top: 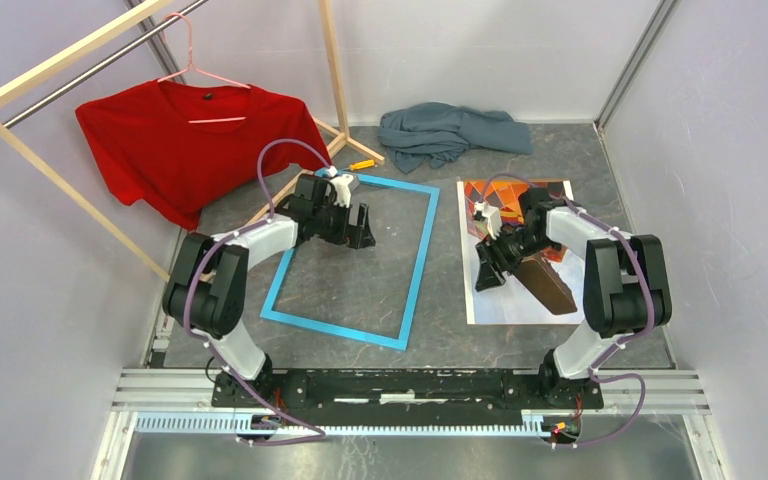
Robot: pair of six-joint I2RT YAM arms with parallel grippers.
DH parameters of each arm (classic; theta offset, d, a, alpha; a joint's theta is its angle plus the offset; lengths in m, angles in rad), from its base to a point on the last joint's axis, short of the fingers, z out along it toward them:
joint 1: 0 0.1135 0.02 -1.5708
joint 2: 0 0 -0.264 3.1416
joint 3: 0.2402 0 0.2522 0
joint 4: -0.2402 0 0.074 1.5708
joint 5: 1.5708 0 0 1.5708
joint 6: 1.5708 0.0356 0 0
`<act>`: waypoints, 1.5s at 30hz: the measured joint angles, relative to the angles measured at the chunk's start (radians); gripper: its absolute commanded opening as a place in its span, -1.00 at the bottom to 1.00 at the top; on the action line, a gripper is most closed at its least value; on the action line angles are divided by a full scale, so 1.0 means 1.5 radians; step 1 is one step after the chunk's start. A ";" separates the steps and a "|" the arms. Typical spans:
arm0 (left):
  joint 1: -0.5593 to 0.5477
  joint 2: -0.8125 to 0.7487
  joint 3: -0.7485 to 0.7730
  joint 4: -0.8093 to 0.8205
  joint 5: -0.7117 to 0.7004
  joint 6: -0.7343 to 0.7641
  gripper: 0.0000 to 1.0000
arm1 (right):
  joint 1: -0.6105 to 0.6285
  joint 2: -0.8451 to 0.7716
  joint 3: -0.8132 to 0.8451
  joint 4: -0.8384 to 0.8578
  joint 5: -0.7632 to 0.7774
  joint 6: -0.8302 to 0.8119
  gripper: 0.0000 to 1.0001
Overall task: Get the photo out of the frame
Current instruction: Place the photo frame item at the center of the board.
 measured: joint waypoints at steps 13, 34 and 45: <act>0.000 0.008 -0.036 0.007 -0.012 0.008 1.00 | 0.029 -0.012 -0.017 0.019 0.008 0.011 0.48; 0.055 0.021 -0.047 0.054 0.067 -0.010 1.00 | 0.097 -0.018 -0.020 0.029 0.031 0.011 0.50; 0.074 -0.031 -0.054 0.053 0.087 -0.011 1.00 | 0.130 -0.004 -0.010 0.035 0.036 0.021 0.51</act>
